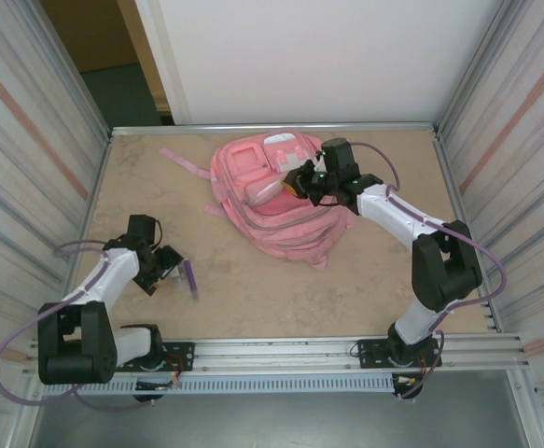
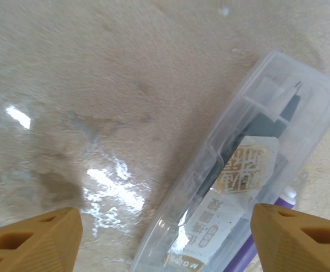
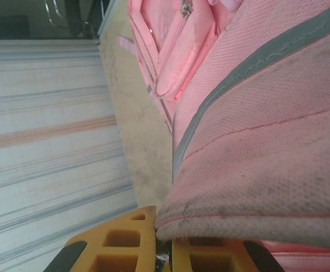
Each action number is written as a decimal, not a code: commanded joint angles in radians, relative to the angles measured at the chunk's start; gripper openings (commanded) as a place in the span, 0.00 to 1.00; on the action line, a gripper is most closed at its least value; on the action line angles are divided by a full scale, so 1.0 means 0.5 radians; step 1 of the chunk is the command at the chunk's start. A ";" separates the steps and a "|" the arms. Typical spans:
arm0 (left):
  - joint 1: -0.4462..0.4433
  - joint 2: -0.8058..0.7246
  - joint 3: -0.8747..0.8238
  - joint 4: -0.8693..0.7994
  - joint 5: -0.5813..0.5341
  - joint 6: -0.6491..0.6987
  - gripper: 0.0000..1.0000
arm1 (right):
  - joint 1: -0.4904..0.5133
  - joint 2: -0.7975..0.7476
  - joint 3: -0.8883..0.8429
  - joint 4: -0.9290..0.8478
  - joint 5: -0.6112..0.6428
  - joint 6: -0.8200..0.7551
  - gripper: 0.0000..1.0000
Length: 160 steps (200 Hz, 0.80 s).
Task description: Pack books, pencil case, and school supplies into a backpack
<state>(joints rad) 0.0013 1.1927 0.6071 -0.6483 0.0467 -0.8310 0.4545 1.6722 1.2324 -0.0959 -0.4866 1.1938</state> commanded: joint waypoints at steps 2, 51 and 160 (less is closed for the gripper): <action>-0.035 -0.020 0.133 -0.095 -0.096 0.085 0.83 | -0.004 0.043 0.078 -0.073 -0.143 -0.132 0.10; -0.084 0.339 0.208 0.049 0.015 0.203 0.89 | -0.014 0.076 0.091 -0.124 -0.114 -0.142 0.12; -0.060 0.206 0.058 0.026 -0.220 0.012 0.69 | -0.003 0.131 0.112 -0.180 -0.113 -0.139 0.18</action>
<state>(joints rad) -0.0441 1.3605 0.6712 -0.6270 -0.0277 -0.7940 0.4496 1.7149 1.2503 -0.1745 -0.5251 1.1458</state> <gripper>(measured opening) 0.702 0.173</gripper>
